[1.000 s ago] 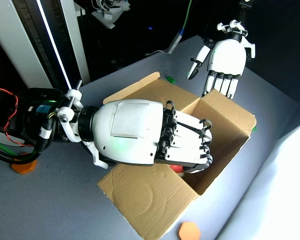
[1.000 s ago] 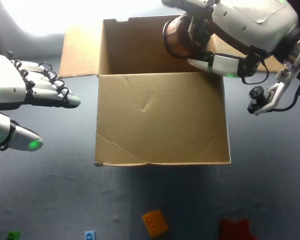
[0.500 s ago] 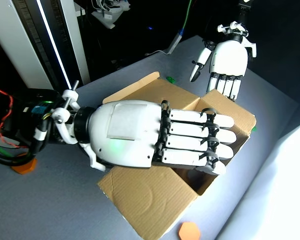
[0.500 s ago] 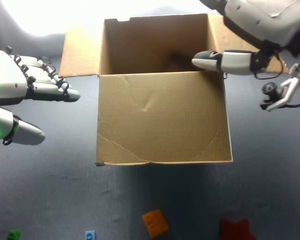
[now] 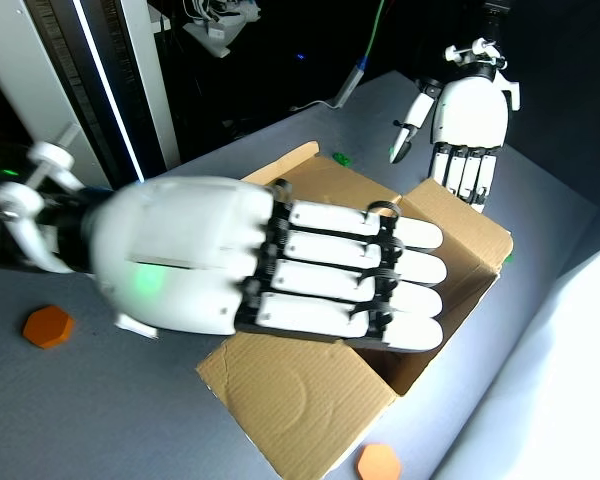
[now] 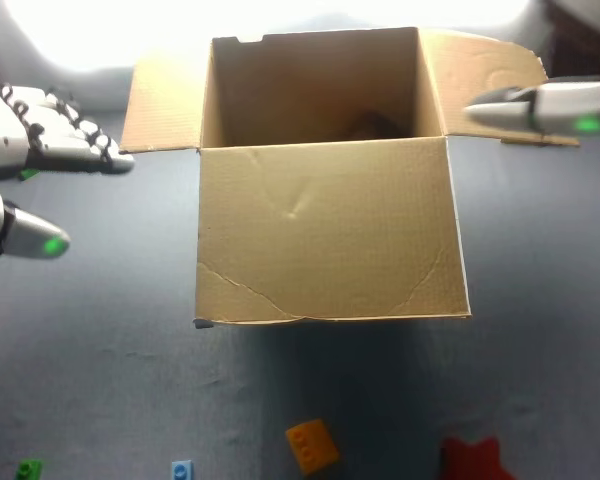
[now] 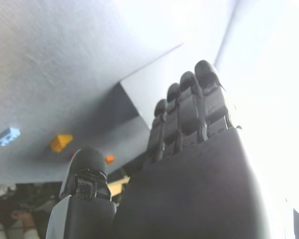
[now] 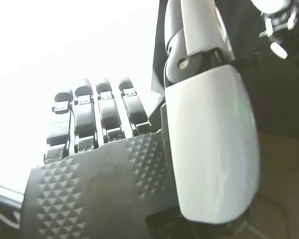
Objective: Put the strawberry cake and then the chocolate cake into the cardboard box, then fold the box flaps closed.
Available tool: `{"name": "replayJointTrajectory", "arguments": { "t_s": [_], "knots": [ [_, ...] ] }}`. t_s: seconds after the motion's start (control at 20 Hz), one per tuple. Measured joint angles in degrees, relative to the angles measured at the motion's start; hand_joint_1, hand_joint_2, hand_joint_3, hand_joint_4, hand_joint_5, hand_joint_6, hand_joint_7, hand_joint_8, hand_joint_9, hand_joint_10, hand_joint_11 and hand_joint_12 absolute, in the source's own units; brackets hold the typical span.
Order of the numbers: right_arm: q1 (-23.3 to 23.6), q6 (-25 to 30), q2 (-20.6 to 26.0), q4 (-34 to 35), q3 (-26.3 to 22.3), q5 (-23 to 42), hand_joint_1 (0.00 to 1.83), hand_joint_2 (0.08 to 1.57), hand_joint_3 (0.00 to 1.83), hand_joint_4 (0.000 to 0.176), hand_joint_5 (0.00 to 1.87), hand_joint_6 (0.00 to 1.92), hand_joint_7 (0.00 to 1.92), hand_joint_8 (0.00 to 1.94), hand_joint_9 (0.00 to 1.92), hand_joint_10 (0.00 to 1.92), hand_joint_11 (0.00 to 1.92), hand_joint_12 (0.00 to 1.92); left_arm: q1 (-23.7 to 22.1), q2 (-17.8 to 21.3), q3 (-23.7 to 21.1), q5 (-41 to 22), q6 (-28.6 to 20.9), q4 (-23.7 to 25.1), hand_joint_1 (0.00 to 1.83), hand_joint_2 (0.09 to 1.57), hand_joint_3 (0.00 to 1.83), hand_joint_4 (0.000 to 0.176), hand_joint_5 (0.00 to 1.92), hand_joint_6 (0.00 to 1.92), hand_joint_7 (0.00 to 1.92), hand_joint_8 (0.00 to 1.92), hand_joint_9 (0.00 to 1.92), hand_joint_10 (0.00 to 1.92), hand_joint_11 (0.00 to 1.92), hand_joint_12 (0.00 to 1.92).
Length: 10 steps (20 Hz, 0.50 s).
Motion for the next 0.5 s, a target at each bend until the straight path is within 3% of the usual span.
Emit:
{"name": "replayJointTrajectory", "arguments": {
  "t_s": [0.1, 0.3, 0.5],
  "knots": [
    [0.00, -2.51, 3.67, 6.54, -1.07, -2.60, 0.37, 1.06, 0.03, 0.000, 0.00, 0.00, 0.03, 0.01, 0.05, 0.08, 0.02, 0.02, -2.21, -0.63, 0.79, -0.50, -0.09, 0.74, 0.00, 1.31, 0.00, 0.028, 0.05, 0.00, 0.11, 0.00, 0.11, 0.00, 0.00, 0.42],
    [-2.80, -3.74, 8.81, 9.46, -1.95, -5.95, 0.02, 1.22, 0.03, 0.000, 0.00, 0.00, 0.04, 0.00, 0.01, 0.06, 0.00, 0.00, -5.57, -1.86, 1.57, -2.99, -0.63, 2.75, 0.00, 1.31, 0.00, 0.021, 0.06, 0.00, 0.11, 0.00, 0.12, 0.00, 0.00, 0.44],
    [-4.90, -4.22, 11.21, 9.29, -2.01, -6.73, 0.00, 1.25, 0.04, 0.000, 0.00, 0.00, 0.07, 0.01, 0.02, 0.06, 0.00, 0.00, -9.42, -1.86, 2.03, -4.22, -1.44, 4.42, 0.00, 1.31, 0.00, 0.023, 0.05, 0.00, 0.11, 0.00, 0.11, 0.00, 0.00, 0.39]
  ]
}}
